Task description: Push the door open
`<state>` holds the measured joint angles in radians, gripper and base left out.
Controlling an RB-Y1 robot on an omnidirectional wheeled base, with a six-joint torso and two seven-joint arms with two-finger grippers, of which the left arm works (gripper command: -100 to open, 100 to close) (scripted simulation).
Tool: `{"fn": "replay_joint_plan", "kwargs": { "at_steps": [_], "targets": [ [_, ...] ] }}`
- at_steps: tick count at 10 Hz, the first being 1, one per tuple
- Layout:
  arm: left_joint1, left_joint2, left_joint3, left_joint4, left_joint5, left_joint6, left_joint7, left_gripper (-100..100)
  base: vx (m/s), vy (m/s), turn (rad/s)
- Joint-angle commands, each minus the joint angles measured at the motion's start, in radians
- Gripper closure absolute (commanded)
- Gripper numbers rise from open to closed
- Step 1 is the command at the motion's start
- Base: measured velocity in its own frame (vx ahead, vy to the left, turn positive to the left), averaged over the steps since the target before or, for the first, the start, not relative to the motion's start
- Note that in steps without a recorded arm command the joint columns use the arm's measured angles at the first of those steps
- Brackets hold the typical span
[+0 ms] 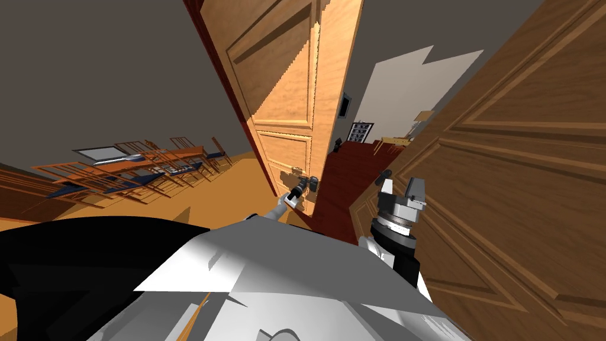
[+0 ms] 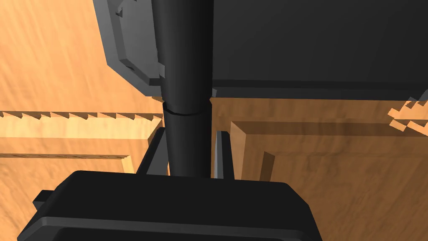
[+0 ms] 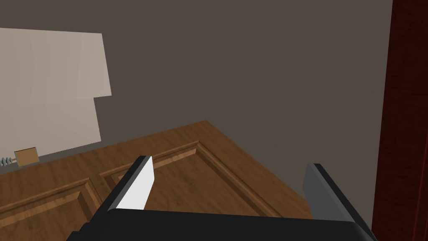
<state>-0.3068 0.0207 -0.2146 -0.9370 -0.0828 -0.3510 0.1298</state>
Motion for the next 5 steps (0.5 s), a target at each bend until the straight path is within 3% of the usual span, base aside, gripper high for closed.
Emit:
{"fn": "replay_joint_plan", "kwargs": {
  "at_steps": [1,5],
  "targets": [
    [-0.012,0.019,0.030,0.014,0.006,-0.009,-0.005,100,0.120,-0.158,0.086],
    [-0.015,0.027,0.066,0.020,0.013,-0.010,-0.016,100,0.097,-0.101,0.049]
  ]
}}
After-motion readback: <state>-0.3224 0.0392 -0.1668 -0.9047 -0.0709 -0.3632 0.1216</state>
